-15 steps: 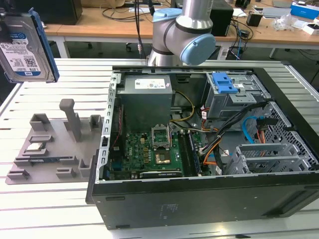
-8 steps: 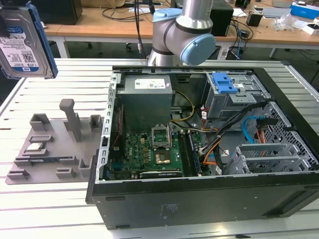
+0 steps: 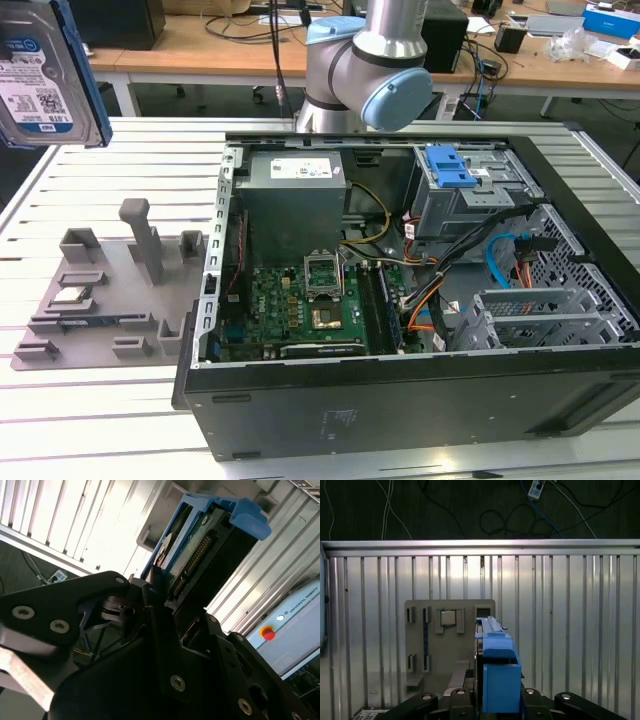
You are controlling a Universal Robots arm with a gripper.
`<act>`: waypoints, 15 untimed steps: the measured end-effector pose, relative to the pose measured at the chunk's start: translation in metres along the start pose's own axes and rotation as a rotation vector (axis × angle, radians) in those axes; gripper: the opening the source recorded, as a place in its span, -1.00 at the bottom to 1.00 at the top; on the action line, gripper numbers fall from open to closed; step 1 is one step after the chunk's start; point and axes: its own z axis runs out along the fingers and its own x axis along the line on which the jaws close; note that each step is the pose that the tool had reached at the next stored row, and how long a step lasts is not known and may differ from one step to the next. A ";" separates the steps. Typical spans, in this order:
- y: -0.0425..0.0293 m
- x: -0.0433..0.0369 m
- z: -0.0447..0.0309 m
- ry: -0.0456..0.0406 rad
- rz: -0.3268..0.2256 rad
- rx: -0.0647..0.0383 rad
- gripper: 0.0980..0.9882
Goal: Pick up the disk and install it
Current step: 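Pick up the disk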
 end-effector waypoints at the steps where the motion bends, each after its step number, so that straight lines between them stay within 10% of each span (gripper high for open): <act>1: 0.0000 0.0000 -0.0015 -0.0001 0.000 0.000 -0.41; 15: -0.0004 0.0002 -0.0313 0.0000 0.000 0.000 -0.41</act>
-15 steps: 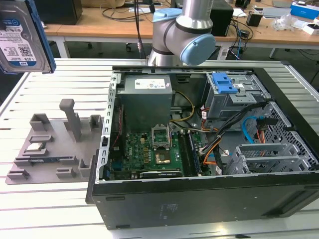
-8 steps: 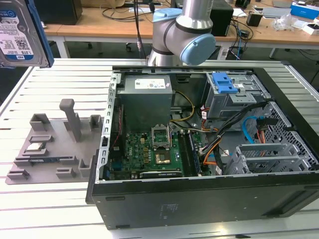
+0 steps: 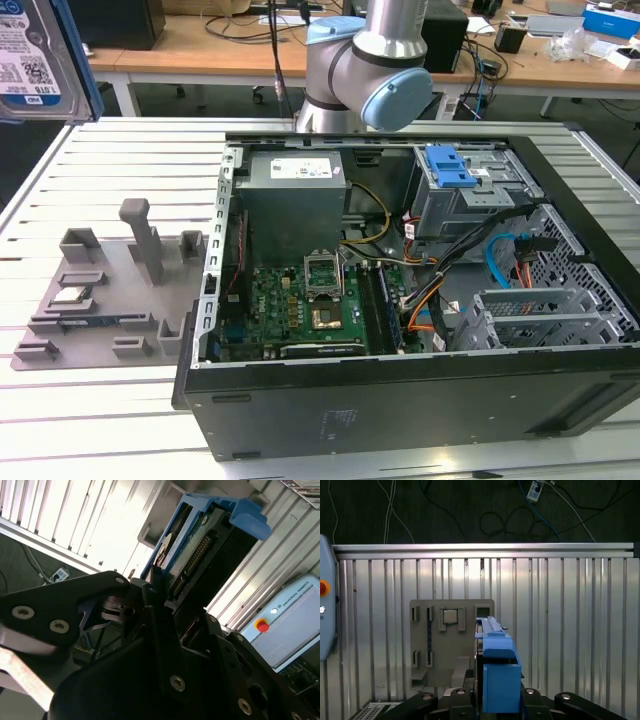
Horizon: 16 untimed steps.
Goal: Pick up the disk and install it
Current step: 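Pick up the disk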
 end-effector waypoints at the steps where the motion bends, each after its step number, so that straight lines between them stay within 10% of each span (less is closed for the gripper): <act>1: 0.0000 0.0000 -0.0020 0.0000 0.000 0.000 -0.41; 16: -0.0005 0.0003 -0.0412 0.0000 0.000 0.000 -0.41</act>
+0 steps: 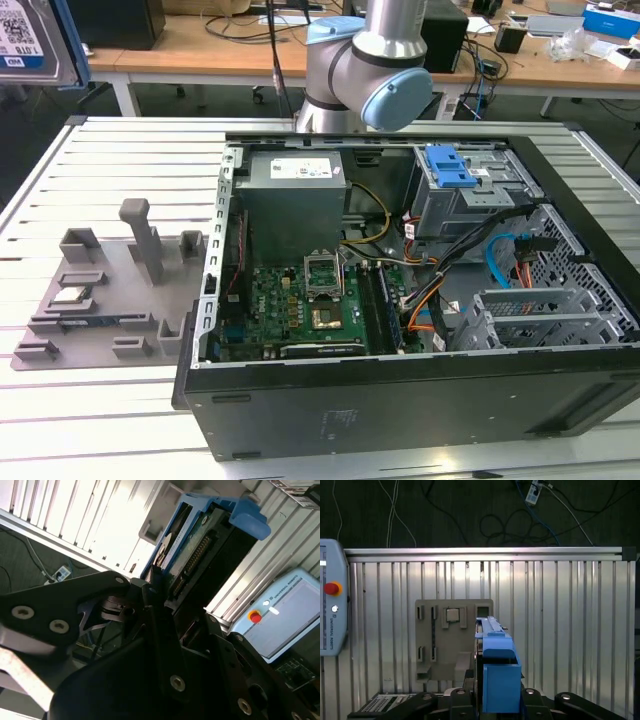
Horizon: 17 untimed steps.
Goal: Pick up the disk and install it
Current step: 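Pick up the disk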
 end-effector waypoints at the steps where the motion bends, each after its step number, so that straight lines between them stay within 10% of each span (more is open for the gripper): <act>1: -0.0001 0.0000 -0.0027 0.0000 0.000 0.000 -0.41; 17: -0.0006 0.0003 -0.0349 -0.0001 0.000 0.000 -0.41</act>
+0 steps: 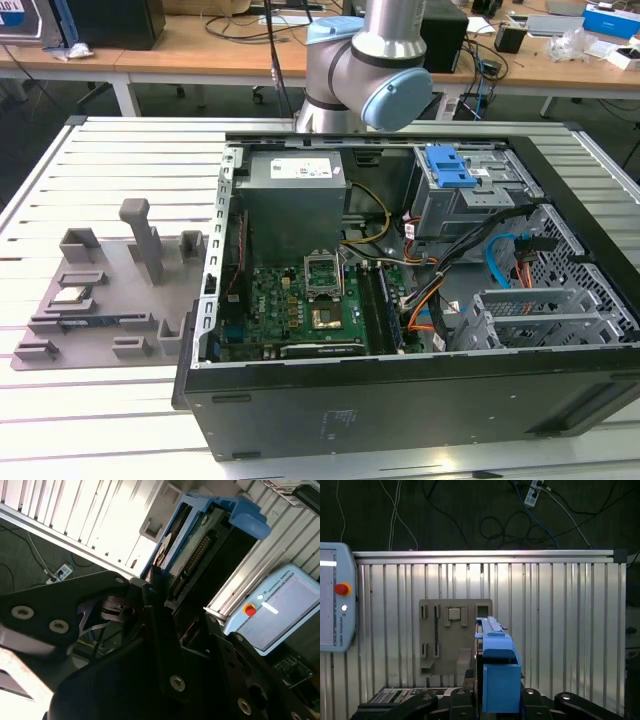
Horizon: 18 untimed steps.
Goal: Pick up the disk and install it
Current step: 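Pick up the disk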
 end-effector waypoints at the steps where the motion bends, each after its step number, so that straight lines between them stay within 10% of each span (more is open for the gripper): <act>1: -0.0001 0.0000 -0.0039 0.0001 0.000 0.000 -0.41; 9: -0.0004 0.0002 -0.0225 -0.0008 0.000 0.000 -0.41; 13: -0.0003 0.0002 -0.0225 -0.0320 0.000 0.000 -0.41; 18: -0.0003 0.0002 -0.0225 -0.0365 0.000 0.000 -0.41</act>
